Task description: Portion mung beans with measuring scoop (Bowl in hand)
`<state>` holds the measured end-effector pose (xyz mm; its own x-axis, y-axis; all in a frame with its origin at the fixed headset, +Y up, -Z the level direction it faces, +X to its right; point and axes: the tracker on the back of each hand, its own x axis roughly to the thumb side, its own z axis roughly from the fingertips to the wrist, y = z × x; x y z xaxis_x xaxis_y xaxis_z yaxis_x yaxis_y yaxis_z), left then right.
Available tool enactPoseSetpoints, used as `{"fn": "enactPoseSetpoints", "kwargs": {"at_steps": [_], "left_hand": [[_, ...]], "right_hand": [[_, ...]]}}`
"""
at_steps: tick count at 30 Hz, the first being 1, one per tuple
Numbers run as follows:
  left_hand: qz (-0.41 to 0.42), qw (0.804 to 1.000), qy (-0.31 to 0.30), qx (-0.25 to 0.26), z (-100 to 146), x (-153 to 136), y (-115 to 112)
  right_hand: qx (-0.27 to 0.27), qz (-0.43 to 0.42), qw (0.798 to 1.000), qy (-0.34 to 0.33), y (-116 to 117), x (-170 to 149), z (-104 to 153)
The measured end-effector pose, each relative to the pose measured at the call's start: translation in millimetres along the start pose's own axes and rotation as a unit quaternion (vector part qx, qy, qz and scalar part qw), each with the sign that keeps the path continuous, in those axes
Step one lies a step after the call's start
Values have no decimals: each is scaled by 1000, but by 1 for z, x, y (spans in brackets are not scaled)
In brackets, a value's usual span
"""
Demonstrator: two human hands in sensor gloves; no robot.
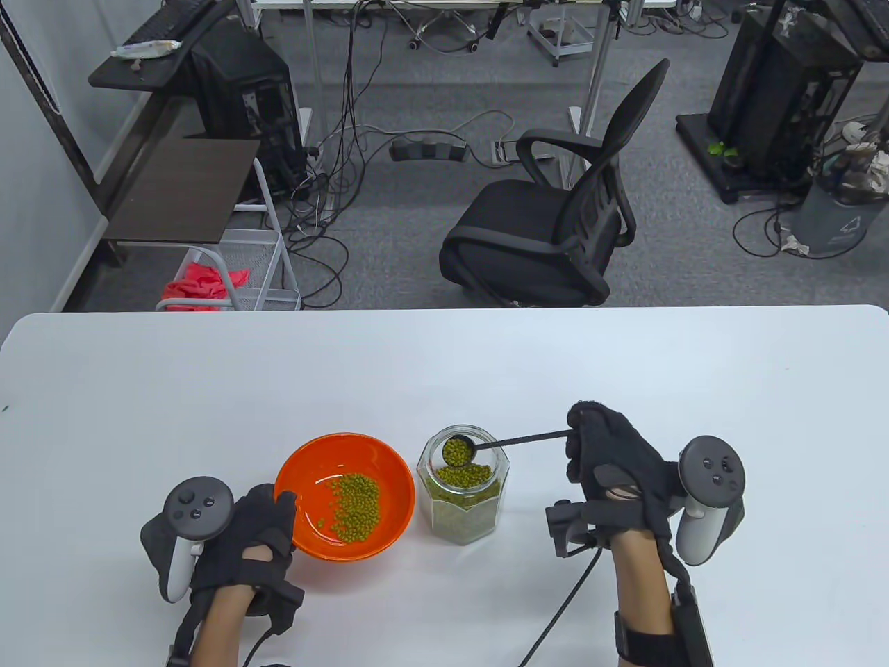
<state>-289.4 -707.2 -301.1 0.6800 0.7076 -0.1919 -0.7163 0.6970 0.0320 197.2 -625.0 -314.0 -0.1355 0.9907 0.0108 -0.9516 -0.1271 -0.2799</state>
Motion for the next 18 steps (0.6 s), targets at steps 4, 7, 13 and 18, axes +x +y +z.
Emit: {"fn": "enactPoseSetpoints", "kwargs": {"at_steps": [4,7,13,18], "left_hand": [[1,1000,0,-3,0,0,-1],[-1,1000,-1,-5,0,0,-1],[1,1000,-3,-8,0,1,-2],[3,1000,-3,-8,0,1,-1]], "right_hand": [[11,-16,1000,-6,11,2,4],[30,-24,999,-2,20,2,6],[72,-29,997,1,44,1,12],[96,-21,995,-8,62,1,19]]}}
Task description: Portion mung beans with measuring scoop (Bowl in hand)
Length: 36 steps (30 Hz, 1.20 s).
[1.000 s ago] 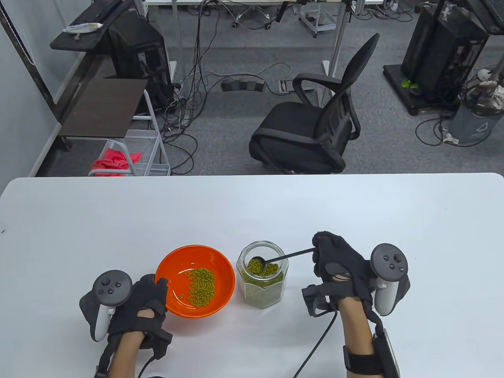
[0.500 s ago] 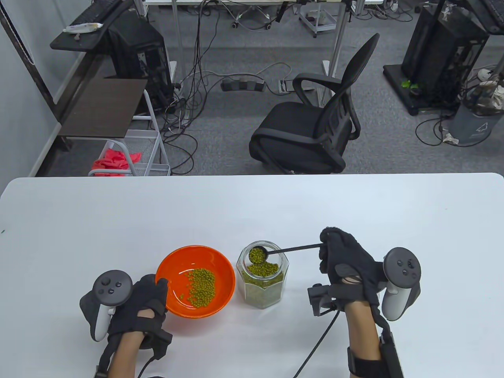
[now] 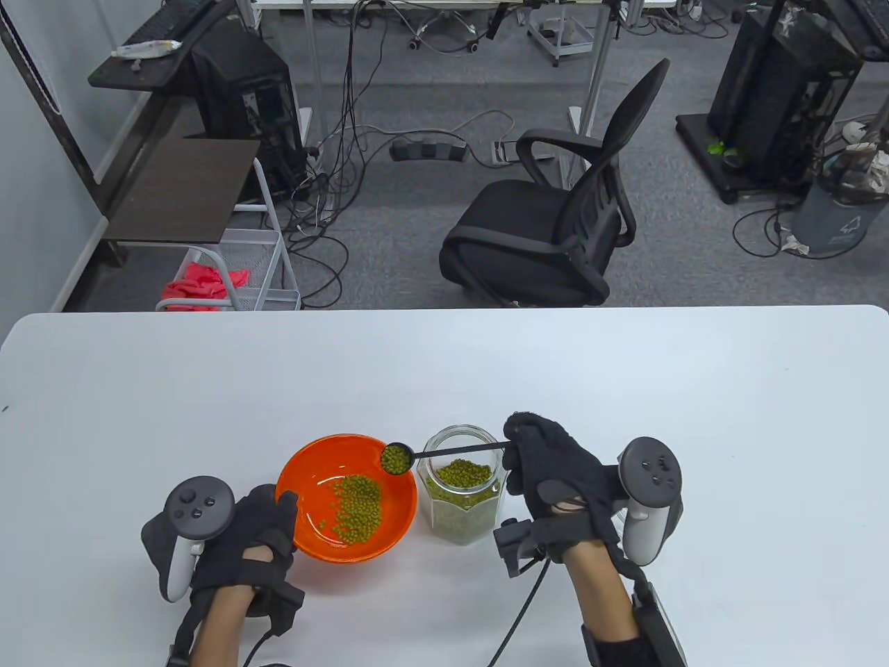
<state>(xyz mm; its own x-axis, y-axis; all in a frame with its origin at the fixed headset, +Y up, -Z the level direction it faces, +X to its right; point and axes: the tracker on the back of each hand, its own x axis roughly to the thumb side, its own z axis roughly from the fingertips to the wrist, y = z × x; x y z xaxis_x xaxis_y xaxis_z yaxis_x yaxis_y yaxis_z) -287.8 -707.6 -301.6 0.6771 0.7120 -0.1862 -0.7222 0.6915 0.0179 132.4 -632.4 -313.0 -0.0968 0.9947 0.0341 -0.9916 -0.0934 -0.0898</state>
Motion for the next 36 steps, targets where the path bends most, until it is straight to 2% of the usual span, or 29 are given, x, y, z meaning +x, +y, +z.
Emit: {"fn": "enactPoseSetpoints", "kwargs": {"at_steps": [11,18,27,36], "left_hand": [[0,1000,-2,-2,0,0,0],[6,1000,1,-4,0,0,0],[12,1000,2,-7,0,0,1],[11,1000,2,-8,0,-1,1]], "right_hand": [[70,26,997,-24,46,-7,9],[73,70,993,-62,66,-9,18],[85,99,986,-102,74,-2,24],[61,76,989,-106,60,5,20]]}}
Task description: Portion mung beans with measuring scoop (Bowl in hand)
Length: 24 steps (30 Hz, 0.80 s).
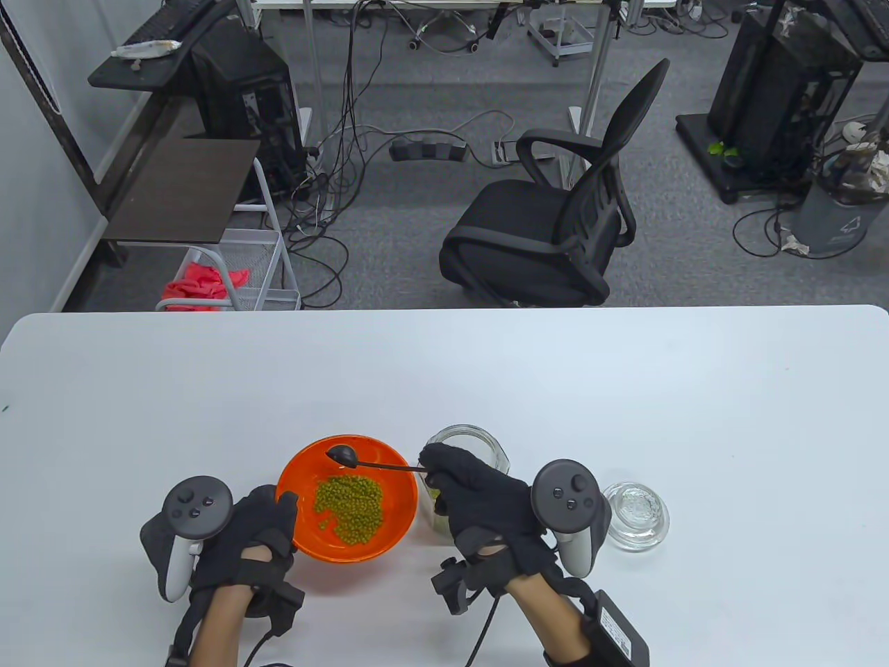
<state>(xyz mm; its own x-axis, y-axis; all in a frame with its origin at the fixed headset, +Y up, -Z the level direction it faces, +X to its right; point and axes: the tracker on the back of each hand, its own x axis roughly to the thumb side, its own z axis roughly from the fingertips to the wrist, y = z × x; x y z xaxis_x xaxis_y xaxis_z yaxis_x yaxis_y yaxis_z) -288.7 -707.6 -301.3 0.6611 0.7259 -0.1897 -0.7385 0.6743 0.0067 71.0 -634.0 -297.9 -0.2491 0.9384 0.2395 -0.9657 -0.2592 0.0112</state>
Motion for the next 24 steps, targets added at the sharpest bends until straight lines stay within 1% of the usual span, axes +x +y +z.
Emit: {"fn": "enactPoseSetpoints", "kwargs": {"at_steps": [3,14,19,24], "left_hand": [[-1,1000,0,0,0,0,0],[-3,1000,1,2,0,0,0],[-4,1000,1,4,0,0,0],[-4,1000,2,4,0,0,1]], "right_hand": [[-15,-6,1000,-1,-9,2,-1],[-91,-7,996,-4,-60,12,-2],[-138,30,990,-3,-80,14,0],[-168,74,983,2,-90,14,0]]}}
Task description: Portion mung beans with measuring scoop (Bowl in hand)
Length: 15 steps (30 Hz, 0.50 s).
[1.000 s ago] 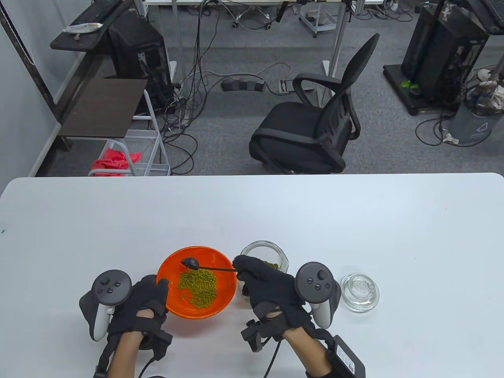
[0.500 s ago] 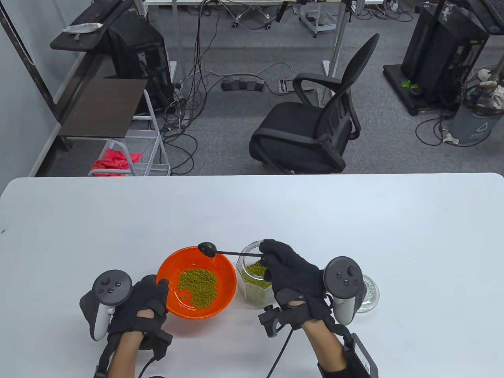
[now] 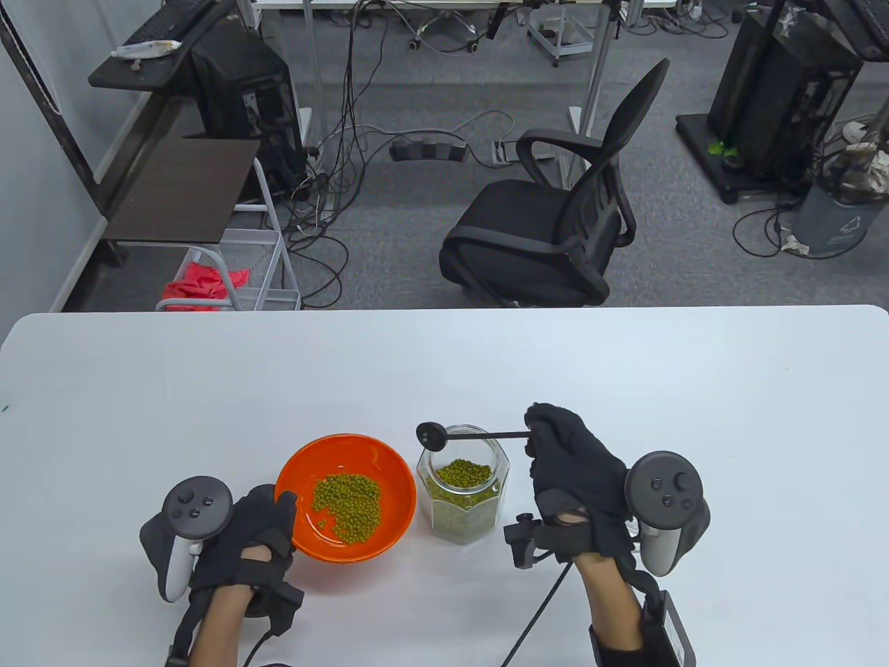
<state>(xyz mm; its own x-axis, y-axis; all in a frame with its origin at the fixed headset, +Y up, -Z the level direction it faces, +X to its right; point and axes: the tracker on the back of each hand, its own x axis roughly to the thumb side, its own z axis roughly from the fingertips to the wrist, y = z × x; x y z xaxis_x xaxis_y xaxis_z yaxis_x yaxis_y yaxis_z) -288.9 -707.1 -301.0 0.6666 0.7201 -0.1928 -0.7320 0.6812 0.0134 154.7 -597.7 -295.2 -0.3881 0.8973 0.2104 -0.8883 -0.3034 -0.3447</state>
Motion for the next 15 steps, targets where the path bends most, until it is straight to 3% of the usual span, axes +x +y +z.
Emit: {"fn": "enactPoseSetpoints", "kwargs": {"at_steps": [15], "left_hand": [[2,1000,-1,-1,0,0,0]], "right_hand": [[-14,53,998,6,-10,-2,-4]]}}
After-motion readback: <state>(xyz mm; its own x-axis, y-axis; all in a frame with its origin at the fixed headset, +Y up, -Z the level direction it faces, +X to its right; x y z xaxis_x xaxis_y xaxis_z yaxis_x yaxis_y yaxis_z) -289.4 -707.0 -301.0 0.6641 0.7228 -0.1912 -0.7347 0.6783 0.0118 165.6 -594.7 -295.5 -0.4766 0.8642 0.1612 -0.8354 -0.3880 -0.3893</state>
